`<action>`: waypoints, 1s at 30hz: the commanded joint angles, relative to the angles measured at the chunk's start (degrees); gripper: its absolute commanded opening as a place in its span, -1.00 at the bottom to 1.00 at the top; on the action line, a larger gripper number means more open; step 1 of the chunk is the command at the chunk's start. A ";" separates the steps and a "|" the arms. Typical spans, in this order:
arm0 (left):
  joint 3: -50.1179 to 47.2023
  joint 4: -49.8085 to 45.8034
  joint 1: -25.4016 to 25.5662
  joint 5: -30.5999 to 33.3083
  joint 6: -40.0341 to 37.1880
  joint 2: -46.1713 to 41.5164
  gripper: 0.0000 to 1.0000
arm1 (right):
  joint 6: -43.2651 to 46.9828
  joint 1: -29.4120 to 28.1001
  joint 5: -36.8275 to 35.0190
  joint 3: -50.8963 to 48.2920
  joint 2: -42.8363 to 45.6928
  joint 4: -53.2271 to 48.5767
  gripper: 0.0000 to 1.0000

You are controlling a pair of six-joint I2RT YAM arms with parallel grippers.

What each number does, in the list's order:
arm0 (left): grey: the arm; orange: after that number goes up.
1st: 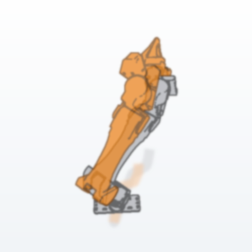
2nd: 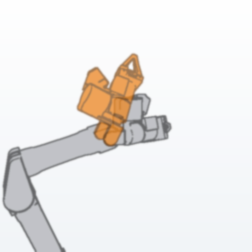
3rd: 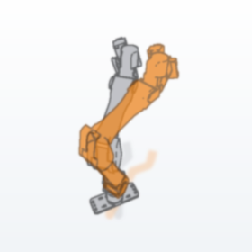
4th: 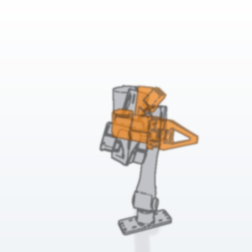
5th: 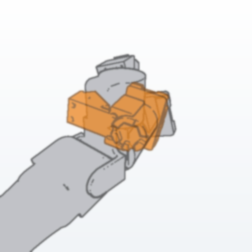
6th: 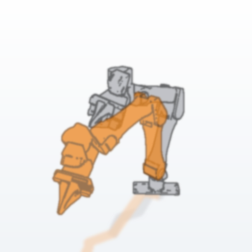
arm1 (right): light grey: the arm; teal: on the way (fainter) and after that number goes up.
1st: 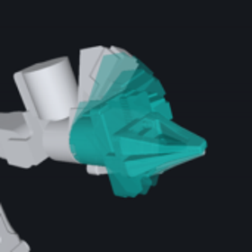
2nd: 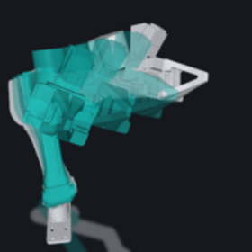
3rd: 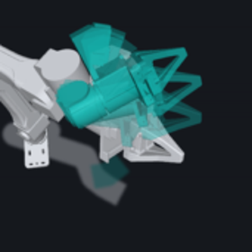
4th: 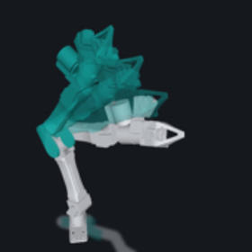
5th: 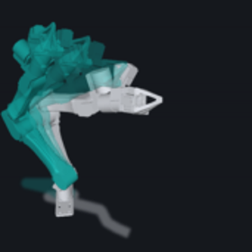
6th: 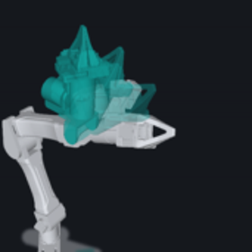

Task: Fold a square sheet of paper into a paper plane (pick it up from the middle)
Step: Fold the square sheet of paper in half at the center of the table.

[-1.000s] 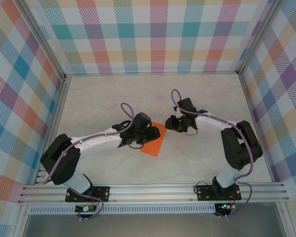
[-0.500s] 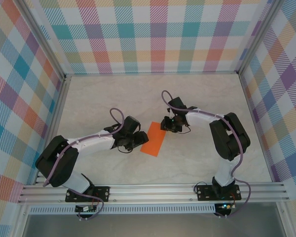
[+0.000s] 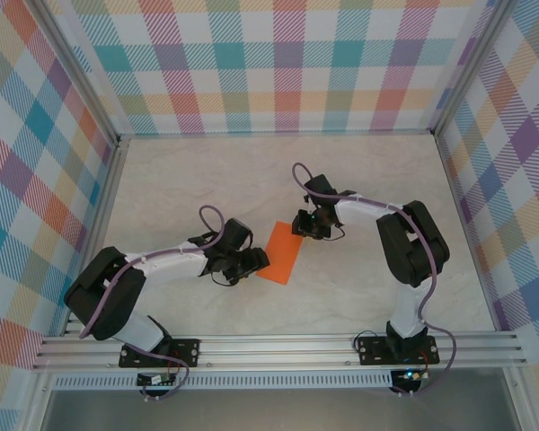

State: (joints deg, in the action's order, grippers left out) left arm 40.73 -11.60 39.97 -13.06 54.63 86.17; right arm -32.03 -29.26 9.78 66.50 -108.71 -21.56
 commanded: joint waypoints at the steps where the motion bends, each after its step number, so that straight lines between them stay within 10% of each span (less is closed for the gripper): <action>1: -1.77 1.68 -0.49 -3.35 1.33 -0.72 0.40 | 0.77 -0.19 -1.20 0.33 -2.54 -1.53 -0.32; 30: -0.88 5.70 0.68 -6.12 1.71 -2.30 0.17 | -2.34 -0.12 -0.55 -1.28 -4.87 -1.07 -0.39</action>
State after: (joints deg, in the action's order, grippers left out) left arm 38.22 -5.43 40.32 -18.46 57.56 84.95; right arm -33.80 -28.99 9.65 66.76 -109.32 -21.93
